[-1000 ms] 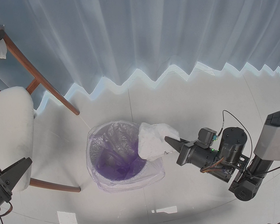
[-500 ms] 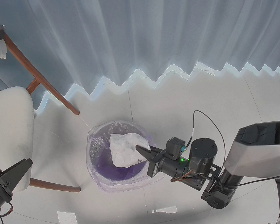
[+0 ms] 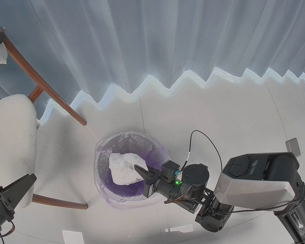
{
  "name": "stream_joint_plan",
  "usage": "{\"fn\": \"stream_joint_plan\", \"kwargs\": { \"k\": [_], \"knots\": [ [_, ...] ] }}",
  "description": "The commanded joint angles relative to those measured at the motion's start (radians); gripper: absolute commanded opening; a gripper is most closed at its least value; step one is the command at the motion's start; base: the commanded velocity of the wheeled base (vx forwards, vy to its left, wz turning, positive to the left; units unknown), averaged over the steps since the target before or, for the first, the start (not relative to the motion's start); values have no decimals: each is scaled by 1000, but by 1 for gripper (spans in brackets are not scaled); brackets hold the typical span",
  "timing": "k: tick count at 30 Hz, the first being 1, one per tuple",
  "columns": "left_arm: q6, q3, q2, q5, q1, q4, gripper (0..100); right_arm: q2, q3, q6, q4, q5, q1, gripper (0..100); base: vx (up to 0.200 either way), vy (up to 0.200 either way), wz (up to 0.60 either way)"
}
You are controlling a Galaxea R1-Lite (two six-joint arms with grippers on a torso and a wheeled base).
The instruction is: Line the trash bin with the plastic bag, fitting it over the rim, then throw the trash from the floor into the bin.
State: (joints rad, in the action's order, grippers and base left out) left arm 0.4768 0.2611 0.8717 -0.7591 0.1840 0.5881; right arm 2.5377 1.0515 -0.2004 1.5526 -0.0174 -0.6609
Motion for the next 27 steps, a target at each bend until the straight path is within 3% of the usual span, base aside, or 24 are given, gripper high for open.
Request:
{"fn": "stream_joint_plan", "kwargs": {
  "k": [1,9,10,27],
  "knots": [
    [0,-2,4,0,0,1,100,73,51,-1,18,4,0,0,0,0,0],
    [0,-3,4,-2,2,-7,100,82,64,-2,18,4,-2,0,0,0,0],
    [0,-3,4,-2,2,-8,100,82,64,-4,18,4,-2,100,0,0,0],
    [0,0,0,1,3,-8,100,70,65,-7,18,27,-3,100,0,0,0]
  ]
}}
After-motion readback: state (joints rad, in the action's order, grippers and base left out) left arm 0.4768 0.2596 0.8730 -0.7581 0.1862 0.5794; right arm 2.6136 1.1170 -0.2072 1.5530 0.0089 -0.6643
